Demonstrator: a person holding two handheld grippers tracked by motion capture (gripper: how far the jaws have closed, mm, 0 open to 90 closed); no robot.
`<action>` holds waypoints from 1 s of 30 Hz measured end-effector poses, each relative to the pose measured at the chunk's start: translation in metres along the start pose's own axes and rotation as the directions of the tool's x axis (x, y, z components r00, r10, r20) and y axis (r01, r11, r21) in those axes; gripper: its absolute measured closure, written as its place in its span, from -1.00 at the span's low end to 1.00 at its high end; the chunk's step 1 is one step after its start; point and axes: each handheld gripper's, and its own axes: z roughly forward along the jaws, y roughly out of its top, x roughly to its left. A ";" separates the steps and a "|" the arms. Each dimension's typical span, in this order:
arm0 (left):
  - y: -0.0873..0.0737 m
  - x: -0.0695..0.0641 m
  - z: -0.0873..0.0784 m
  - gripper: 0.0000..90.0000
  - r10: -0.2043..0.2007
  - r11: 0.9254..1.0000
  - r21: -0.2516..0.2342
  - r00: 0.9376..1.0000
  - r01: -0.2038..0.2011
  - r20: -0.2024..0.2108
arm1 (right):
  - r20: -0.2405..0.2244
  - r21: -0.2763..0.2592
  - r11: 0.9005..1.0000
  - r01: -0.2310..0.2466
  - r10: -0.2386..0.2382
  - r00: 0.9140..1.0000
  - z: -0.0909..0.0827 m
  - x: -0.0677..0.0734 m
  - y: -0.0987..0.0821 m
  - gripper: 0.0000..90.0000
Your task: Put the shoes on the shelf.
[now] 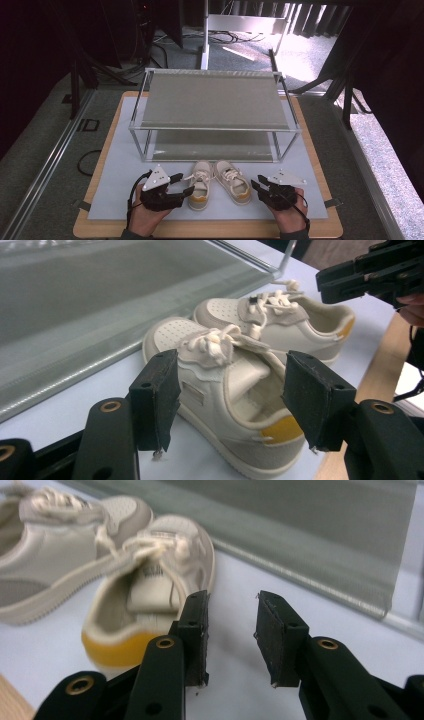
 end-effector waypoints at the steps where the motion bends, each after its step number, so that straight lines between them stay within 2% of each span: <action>1: -0.001 0.000 0.001 -0.14 0.007 1.000 0.006 1.000 -0.007 0.002 | 0.001 0.007 1.000 0.001 -0.001 1.000 0.000 0.000 -0.002 0.45; 3: -0.005 0.003 0.005 -0.14 0.003 1.000 0.017 1.000 -0.003 0.005 | -0.004 0.021 1.000 -0.002 0.002 1.000 0.002 0.000 -0.007 0.41; 8: -0.011 0.011 0.011 -0.09 -0.047 0.999 0.024 0.999 0.047 0.025 | -0.024 0.045 0.999 -0.008 0.010 1.000 0.005 0.000 -0.014 0.41; 12: -0.009 0.013 0.016 0.00 -0.050 0.998 0.024 0.999 0.049 0.014 | -0.028 0.046 0.999 -0.009 0.010 1.000 0.005 0.002 -0.016 0.42; 15: -0.006 0.015 0.020 0.04 -0.055 0.998 0.030 0.998 0.054 0.020 | -0.037 0.044 0.999 -0.009 0.011 0.999 0.005 0.002 -0.016 0.42; 20: -0.006 0.013 0.028 0.11 -0.049 0.997 0.055 0.998 0.047 0.031 | -0.093 0.041 0.999 0.025 -0.021 0.995 0.004 0.009 -0.016 0.39; 23: -0.007 0.012 0.033 0.14 -0.048 0.996 0.073 0.998 0.046 0.036 | -0.137 0.039 0.998 0.058 -0.052 0.989 0.005 0.015 -0.016 0.37; 25: -0.007 0.011 0.034 0.14 -0.046 0.996 0.075 0.999 0.044 0.026 | -0.153 0.040 0.997 0.062 -0.055 0.987 0.006 0.017 -0.015 0.37; 27: -0.007 0.012 0.034 0.15 -0.051 0.996 0.077 0.998 0.049 0.025 | -0.153 0.040 0.997 0.063 -0.057 0.987 0.008 0.017 -0.014 0.40; 30: -0.007 0.013 0.034 0.17 -0.064 0.996 0.072 0.998 0.062 0.029 | -0.120 0.040 0.999 0.031 -0.026 0.992 0.011 0.012 -0.012 0.43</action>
